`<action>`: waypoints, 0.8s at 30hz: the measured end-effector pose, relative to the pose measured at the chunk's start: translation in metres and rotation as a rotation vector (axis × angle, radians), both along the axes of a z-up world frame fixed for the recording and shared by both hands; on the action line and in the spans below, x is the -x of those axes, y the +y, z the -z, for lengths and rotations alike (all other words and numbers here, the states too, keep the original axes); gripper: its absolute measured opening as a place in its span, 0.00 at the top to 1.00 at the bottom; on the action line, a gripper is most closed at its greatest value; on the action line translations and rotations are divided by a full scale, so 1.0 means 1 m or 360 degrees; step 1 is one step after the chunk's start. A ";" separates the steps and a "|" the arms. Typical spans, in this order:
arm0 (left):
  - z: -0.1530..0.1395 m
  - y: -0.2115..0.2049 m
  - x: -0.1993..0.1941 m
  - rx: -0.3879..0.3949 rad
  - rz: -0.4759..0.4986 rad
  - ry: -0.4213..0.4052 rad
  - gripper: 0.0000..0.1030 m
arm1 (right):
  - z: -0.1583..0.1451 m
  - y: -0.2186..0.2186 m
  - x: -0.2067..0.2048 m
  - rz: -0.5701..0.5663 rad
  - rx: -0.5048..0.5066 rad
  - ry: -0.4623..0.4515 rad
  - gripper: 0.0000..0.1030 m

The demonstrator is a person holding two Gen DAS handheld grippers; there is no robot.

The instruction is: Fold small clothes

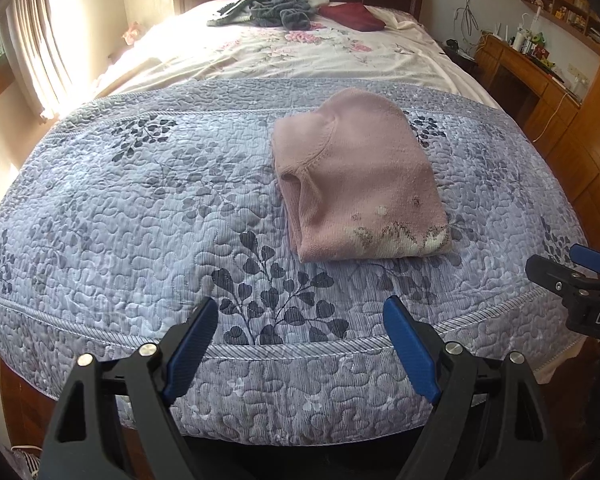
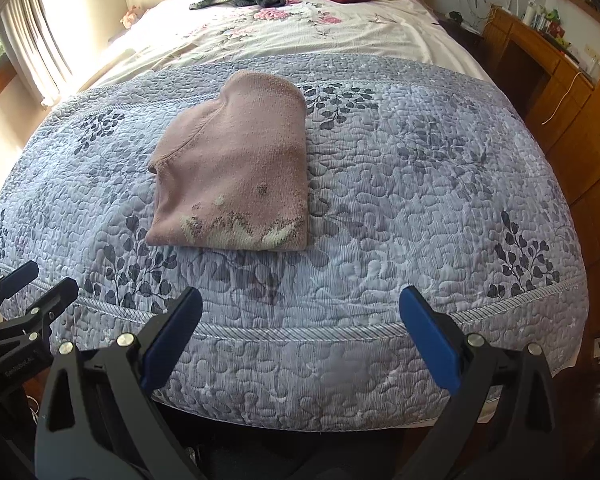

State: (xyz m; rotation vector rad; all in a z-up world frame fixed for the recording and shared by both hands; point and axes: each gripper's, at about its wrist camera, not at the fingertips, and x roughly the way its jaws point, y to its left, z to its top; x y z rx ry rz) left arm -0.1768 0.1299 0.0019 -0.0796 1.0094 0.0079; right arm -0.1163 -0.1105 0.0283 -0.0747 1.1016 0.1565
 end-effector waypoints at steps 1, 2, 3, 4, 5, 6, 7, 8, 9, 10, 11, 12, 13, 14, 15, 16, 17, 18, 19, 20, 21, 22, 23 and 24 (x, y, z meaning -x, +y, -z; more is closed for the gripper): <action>0.000 0.000 -0.001 -0.0001 0.0001 -0.0002 0.18 | 0.000 0.000 -0.001 0.0000 0.0000 0.0001 0.05; -0.001 0.000 -0.001 0.0001 0.0002 -0.0003 0.18 | 0.001 0.000 -0.002 0.0000 -0.0001 0.0003 0.05; -0.001 0.000 -0.002 0.0002 0.0003 -0.0003 0.18 | 0.001 0.000 -0.002 0.0002 -0.0002 0.0004 0.05; -0.001 0.000 -0.002 0.0001 0.0002 -0.0004 0.18 | 0.001 -0.001 -0.002 0.0003 -0.0001 0.0003 0.05; -0.001 0.000 -0.003 0.0001 0.0002 -0.0006 0.18 | 0.001 -0.001 -0.002 0.0003 0.0003 0.0001 0.05; -0.001 -0.001 -0.004 0.0001 0.0001 -0.0007 0.18 | 0.001 -0.001 -0.002 0.0004 0.0010 -0.0003 0.05; -0.002 -0.001 -0.004 0.0002 0.0002 -0.0006 0.18 | 0.002 -0.001 -0.003 0.0005 0.0016 -0.0005 0.05; -0.002 -0.001 -0.005 0.0004 0.0005 -0.0005 0.18 | 0.002 -0.002 -0.003 0.0008 0.0017 -0.0004 0.05; -0.001 -0.002 -0.005 0.0005 0.0007 -0.0005 0.18 | 0.003 -0.002 -0.004 0.0011 0.0008 -0.0005 0.05; -0.001 -0.002 -0.006 0.0005 0.0009 -0.0005 0.18 | 0.003 -0.003 -0.003 0.0015 -0.0001 -0.0004 0.05; -0.001 -0.003 -0.006 0.0006 0.0011 -0.0006 0.18 | 0.004 -0.003 -0.003 0.0018 -0.0002 -0.0006 0.05; -0.001 -0.003 -0.005 0.0006 0.0012 -0.0005 0.18 | 0.003 -0.003 -0.003 0.0023 0.0002 -0.0014 0.05; 0.000 -0.003 -0.005 0.0006 0.0012 -0.0004 0.18 | 0.003 -0.003 -0.004 0.0025 0.0009 -0.0021 0.05; 0.000 -0.003 -0.005 0.0007 0.0011 -0.0001 0.18 | 0.003 -0.003 -0.004 0.0026 0.0013 -0.0022 0.05; 0.001 -0.002 -0.006 0.0009 0.0009 0.0003 0.18 | 0.003 -0.003 -0.004 0.0030 0.0011 -0.0019 0.05; 0.002 -0.002 -0.005 0.0011 0.0008 0.0006 0.18 | 0.003 -0.004 -0.004 0.0034 0.0005 -0.0015 0.05; 0.002 -0.002 -0.005 0.0011 0.0006 0.0007 0.18 | 0.003 -0.004 -0.004 0.0039 0.0001 -0.0012 0.05; 0.002 -0.002 -0.005 0.0008 0.0003 0.0007 0.18 | 0.004 -0.004 -0.005 0.0040 0.0000 -0.0010 0.05; 0.002 -0.001 -0.005 0.0007 0.0001 0.0007 0.18 | 0.004 -0.004 -0.005 0.0041 0.0002 -0.0008 0.05; 0.003 -0.001 -0.005 0.0008 -0.0001 0.0007 0.18 | 0.004 -0.004 -0.005 0.0044 0.0004 -0.0004 0.05; 0.003 0.000 -0.005 0.0008 -0.0004 0.0007 0.18 | 0.004 -0.005 -0.006 0.0047 -0.0001 0.0006 0.05; 0.003 0.000 -0.005 0.0009 -0.0007 0.0006 0.18 | 0.004 -0.005 -0.006 0.0050 -0.0008 0.0012 0.05; 0.003 0.001 -0.005 0.0009 -0.0009 0.0005 0.18 | 0.005 -0.005 -0.006 0.0051 -0.0008 0.0012 0.05; 0.003 0.001 -0.005 0.0010 -0.0010 0.0005 0.18 | 0.005 -0.004 -0.005 0.0051 -0.0002 0.0009 0.05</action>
